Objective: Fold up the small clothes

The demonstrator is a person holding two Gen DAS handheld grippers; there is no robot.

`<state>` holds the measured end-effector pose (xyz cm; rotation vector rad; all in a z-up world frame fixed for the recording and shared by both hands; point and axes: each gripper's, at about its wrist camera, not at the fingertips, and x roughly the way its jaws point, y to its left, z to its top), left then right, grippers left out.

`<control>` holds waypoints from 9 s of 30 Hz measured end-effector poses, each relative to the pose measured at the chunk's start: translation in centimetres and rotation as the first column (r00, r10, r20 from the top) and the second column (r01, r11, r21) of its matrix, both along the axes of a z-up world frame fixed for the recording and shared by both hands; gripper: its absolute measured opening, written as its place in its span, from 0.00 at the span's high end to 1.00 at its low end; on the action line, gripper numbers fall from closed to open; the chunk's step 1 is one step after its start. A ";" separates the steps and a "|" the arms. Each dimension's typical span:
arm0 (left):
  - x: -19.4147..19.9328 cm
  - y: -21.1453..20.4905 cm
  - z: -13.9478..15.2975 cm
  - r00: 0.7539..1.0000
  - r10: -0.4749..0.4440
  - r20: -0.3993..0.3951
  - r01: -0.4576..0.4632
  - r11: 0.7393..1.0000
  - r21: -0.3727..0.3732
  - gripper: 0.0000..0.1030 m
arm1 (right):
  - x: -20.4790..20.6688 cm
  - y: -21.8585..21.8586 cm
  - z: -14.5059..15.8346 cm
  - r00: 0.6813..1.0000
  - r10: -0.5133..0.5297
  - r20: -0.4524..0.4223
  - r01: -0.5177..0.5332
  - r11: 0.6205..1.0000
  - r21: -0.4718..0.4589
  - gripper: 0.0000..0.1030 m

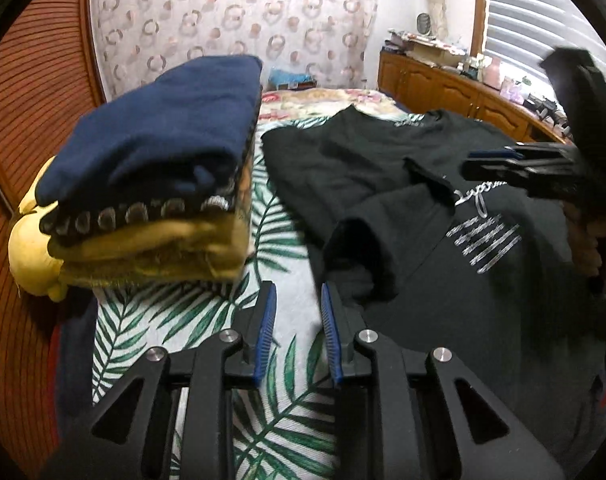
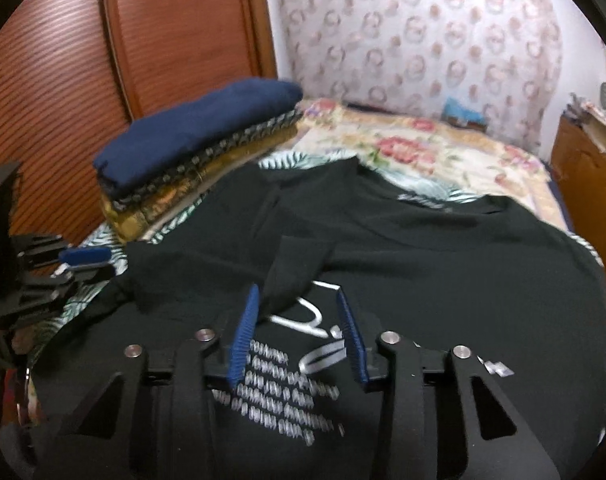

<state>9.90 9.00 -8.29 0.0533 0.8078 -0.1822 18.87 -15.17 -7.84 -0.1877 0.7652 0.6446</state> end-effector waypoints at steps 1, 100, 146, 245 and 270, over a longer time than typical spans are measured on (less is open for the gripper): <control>0.0 0.2 -0.3 1.000 0.000 -0.011 0.000 1.000 0.000 0.80 | 0.6 0.6 -0.4 1.000 0.002 -0.012 -0.002 1.000 -0.006 0.62; -5.1 -10.9 3.5 0.980 -0.197 -0.008 0.195 0.976 -0.095 0.78 | -2.2 -14.7 -3.0 0.977 -0.210 -0.022 0.205 0.967 -0.150 0.40; 3.1 -8.8 -0.3 0.992 -0.100 -0.074 0.101 0.995 0.007 0.42 | 0.1 -26.1 0.0 0.906 -0.422 0.029 0.423 0.904 -0.067 0.41; -3.2 -12.2 5.0 0.984 -0.140 0.112 0.149 0.985 -0.082 0.39 | 2.4 -29.6 -1.4 0.891 -0.453 0.026 0.449 0.874 -0.183 0.57; -3.5 -11.5 4.8 0.987 -0.120 0.111 0.131 0.986 -0.101 0.38 | 1.3 -27.9 3.6 0.900 -0.392 0.192 0.422 0.893 -0.157 0.98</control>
